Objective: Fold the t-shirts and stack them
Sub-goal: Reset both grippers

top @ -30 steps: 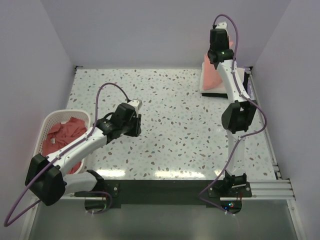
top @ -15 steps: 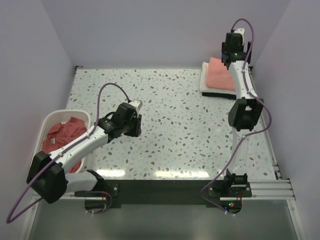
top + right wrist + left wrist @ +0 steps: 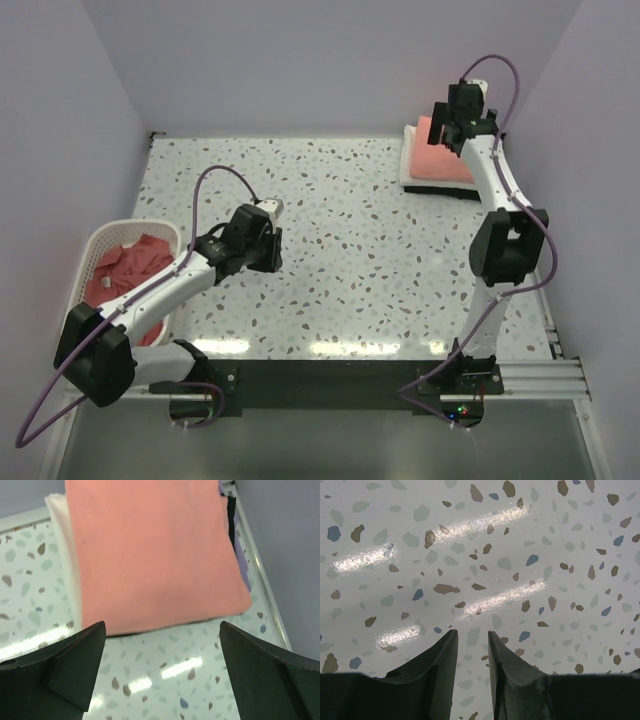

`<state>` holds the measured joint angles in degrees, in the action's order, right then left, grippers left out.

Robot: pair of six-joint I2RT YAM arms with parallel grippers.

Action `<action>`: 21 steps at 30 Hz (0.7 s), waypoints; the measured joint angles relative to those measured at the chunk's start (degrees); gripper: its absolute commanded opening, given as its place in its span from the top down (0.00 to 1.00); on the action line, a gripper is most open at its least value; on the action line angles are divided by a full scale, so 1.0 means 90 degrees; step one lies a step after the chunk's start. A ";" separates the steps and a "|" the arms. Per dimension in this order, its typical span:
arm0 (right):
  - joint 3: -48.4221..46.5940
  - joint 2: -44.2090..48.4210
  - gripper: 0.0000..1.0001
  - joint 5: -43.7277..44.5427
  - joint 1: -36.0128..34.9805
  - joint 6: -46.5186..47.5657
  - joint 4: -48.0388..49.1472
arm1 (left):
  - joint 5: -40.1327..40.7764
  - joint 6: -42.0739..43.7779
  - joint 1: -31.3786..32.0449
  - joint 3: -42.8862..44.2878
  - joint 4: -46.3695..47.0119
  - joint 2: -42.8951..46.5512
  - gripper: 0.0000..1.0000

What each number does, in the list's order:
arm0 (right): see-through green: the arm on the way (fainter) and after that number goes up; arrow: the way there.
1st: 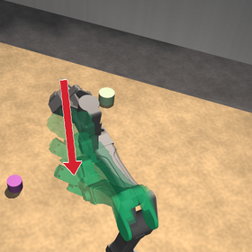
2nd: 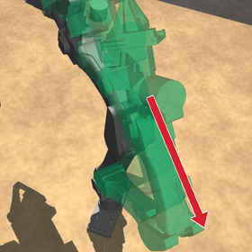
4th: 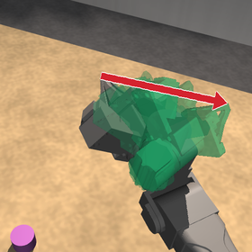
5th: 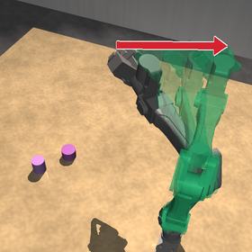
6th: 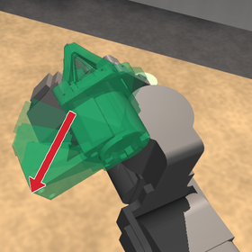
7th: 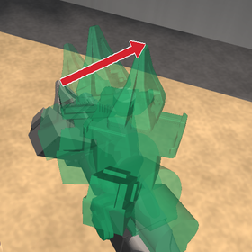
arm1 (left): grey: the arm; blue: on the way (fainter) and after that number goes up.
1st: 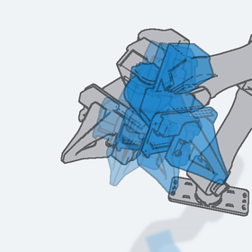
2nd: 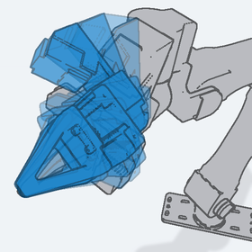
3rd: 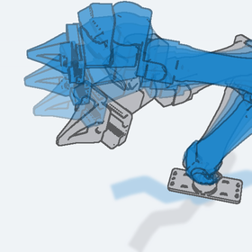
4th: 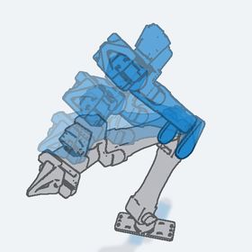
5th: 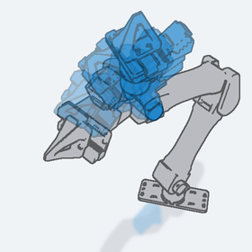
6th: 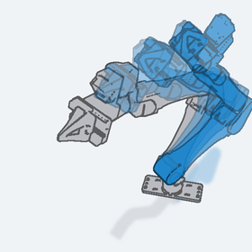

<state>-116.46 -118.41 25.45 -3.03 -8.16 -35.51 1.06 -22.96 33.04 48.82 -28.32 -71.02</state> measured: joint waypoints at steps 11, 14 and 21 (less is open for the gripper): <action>0.4471 0.3767 0.01 -0.0568 -0.1724 -0.1139 0.0835 | -0.0036 0.0000 -0.0039 0.0000 0.0029 0.0061 0.64; 0.5646 0.4578 0.01 -0.0777 -0.2378 -0.1426 0.1030 | -0.0044 0.0000 -0.0044 0.0000 0.0044 0.0075 0.64; 0.7400 0.5889 0.01 -0.1671 -0.3113 -0.2089 0.1015 | -0.0121 -0.0002 -0.0044 0.0000 0.0053 0.0112 0.64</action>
<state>-49.87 -65.41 10.41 -31.05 -26.96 -26.37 -0.03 -22.98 32.64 48.82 -27.83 -70.02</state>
